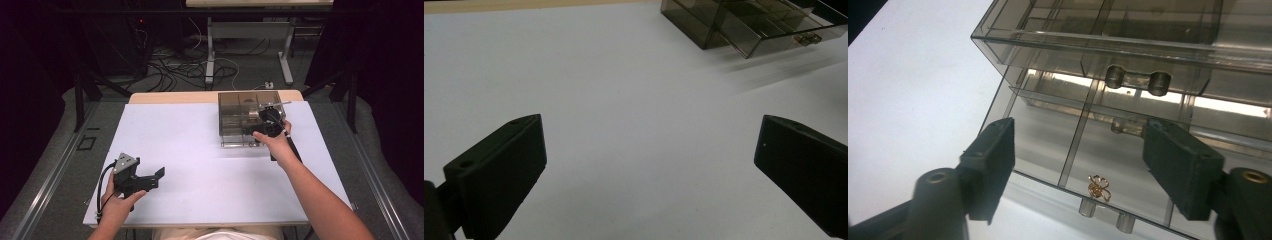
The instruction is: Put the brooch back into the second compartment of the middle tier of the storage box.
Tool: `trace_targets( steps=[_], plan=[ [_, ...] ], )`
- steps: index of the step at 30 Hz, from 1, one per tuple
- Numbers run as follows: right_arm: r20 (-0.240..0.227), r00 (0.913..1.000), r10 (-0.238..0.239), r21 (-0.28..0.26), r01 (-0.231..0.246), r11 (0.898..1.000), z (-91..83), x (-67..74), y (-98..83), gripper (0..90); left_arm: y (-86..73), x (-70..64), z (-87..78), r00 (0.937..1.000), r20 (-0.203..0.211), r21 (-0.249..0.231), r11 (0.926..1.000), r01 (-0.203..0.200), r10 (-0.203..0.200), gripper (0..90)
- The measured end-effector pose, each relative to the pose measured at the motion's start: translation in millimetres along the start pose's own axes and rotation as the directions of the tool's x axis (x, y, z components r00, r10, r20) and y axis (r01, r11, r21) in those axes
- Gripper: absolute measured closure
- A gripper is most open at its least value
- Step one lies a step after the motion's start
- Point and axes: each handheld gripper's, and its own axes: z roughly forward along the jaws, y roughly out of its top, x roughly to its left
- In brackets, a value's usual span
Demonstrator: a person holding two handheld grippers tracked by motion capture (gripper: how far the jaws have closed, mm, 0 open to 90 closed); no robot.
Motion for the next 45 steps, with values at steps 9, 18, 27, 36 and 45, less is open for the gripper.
trace_targets(
  steps=[9,18,27,36,45],
  plan=[
    [0.025,0.9996,0.009,-0.034,-0.008,0.999,-14.2,-4.0,0.0,15.9,0.1,-0.4,-0.1,1.0,0.003,-0.001,1.0,0.001,-0.001,0.3],
    [0.029,0.9991,-0.031,-0.079,0.033,0.996,-33.4,-5.1,-3.1,5.4,0.1,-0.7,0.0,1.0,0.003,-0.001,1.0,0.002,-0.002,0.3],
    [0.014,0.9973,-0.072,-0.128,0.073,0.989,-48.0,-0.5,-6.3,0.0,0.0,-0.8,0.0,1.0,0.003,-0.002,1.0,0.002,-0.002,0.3],
    [0.007,0.9929,-0.119,-0.138,0.119,0.983,-57.1,10.3,-14.9,0.0,0.1,-1.0,0.0,1.0,0.003,-0.002,1.0,0.001,-0.001,0.3],
    [-0.015,0.9921,-0.125,-0.154,0.121,0.981,-64.4,12.3,-30.1,0.0,0.0,-1.2,-0.2,1.0,0.003,-0.001,1.0,0.0,0.0,0.3]
  ],
)
